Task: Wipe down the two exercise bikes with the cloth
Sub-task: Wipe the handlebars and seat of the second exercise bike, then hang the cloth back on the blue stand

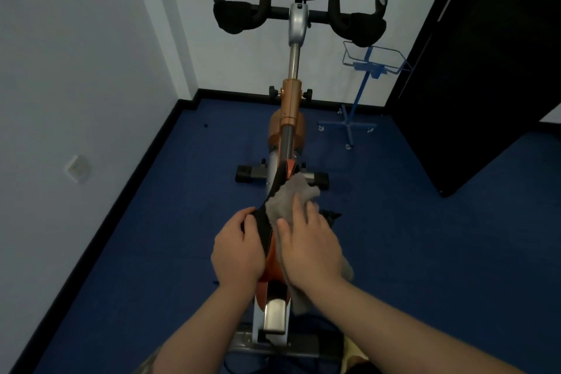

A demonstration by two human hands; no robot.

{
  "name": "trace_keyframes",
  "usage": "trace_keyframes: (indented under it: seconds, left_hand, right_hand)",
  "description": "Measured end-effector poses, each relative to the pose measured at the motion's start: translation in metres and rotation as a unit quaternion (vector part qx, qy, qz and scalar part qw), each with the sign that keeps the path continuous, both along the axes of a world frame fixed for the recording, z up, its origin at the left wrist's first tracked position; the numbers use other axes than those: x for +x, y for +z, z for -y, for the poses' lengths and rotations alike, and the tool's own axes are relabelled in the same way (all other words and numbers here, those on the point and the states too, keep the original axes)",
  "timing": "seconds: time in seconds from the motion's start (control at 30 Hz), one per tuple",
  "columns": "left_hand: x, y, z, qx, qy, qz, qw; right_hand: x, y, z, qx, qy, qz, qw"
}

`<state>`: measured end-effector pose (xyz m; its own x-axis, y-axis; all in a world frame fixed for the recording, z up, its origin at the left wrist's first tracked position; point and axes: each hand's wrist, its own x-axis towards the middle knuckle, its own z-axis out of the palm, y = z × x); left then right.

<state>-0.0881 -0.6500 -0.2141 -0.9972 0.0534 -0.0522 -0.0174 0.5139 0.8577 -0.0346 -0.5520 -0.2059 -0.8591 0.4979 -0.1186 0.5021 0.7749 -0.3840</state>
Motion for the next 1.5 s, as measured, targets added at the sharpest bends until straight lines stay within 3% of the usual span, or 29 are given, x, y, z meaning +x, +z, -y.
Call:
trace_keyframes:
  seconds: [0.07, 0.13, 0.23, 0.3, 0.33, 0.47, 0.63, 0.73, 0.83, 0.93, 1.07, 1.17, 1.3, 1.43, 1.5]
  left_hand:
    - [0.002, 0.000, 0.000, 0.032, 0.038, 0.012, 0.999]
    - [0.003, 0.000, 0.001, 0.040, 0.048, 0.034, 0.997]
    - [0.007, 0.000, 0.003, 0.052, 0.024, 0.056, 0.997]
    - [0.010, 0.000, 0.007, 0.051, -0.006, 0.051, 0.997]
    - [0.011, 0.000, 0.009, 0.048, -0.019, 0.049, 0.997]
    - [0.020, -0.005, 0.022, 0.053, -0.067, 0.054, 0.995]
    - [0.028, 0.001, 0.029, 0.014, -0.098, 0.054, 0.994]
    - [0.030, 0.018, 0.021, -0.042, -0.153, -0.018, 0.987]
    - [0.034, 0.042, -0.005, -0.001, -0.240, -0.045, 0.970]
    - [0.037, 0.058, -0.034, 0.028, -0.333, 0.000, 0.943]
    - [0.046, 0.064, -0.066, -0.005, -0.425, 0.047, 0.904]
    - [0.055, 0.061, -0.090, 0.017, -0.417, 0.046, 0.908]
    - [0.069, 0.066, -0.123, -0.051, -0.421, 0.014, 0.906]
    - [0.088, 0.082, -0.163, -0.083, -0.431, -0.044, 0.897]
    - [0.097, 0.089, -0.185, -0.097, -0.428, -0.071, 0.896]
  right_hand:
    - [-0.004, 0.000, 0.005, 0.033, 0.039, -0.018, 0.999]
    - [-0.015, -0.002, -0.003, 0.001, 0.073, -0.047, 0.996]
    - [-0.033, 0.001, -0.033, -0.140, 0.063, -0.053, 0.987]
    - [-0.038, 0.003, -0.046, -0.253, 0.009, -0.027, 0.967]
    - [-0.035, 0.003, -0.047, -0.265, -0.019, -0.015, 0.964]
    - [0.001, -0.003, -0.028, -0.198, -0.083, -0.045, 0.976]
    - [0.028, -0.007, -0.024, -0.287, -0.117, -0.131, 0.942]
    - [0.037, 0.001, -0.042, -0.292, -0.130, -0.154, 0.935]
    - [0.048, 0.012, -0.057, -0.285, -0.130, -0.174, 0.934]
    - [0.058, 0.028, -0.071, -0.299, -0.116, -0.157, 0.934]
    - [0.074, 0.053, -0.098, -0.295, -0.096, -0.164, 0.937]
    - [0.092, 0.066, -0.123, -0.297, -0.069, -0.161, 0.939]
    - [0.123, 0.073, -0.166, -0.332, -0.048, -0.124, 0.934]
    - [0.165, 0.079, -0.216, -0.413, 0.036, -0.079, 0.907]
    - [0.184, 0.079, -0.238, -0.394, 0.046, -0.044, 0.917]
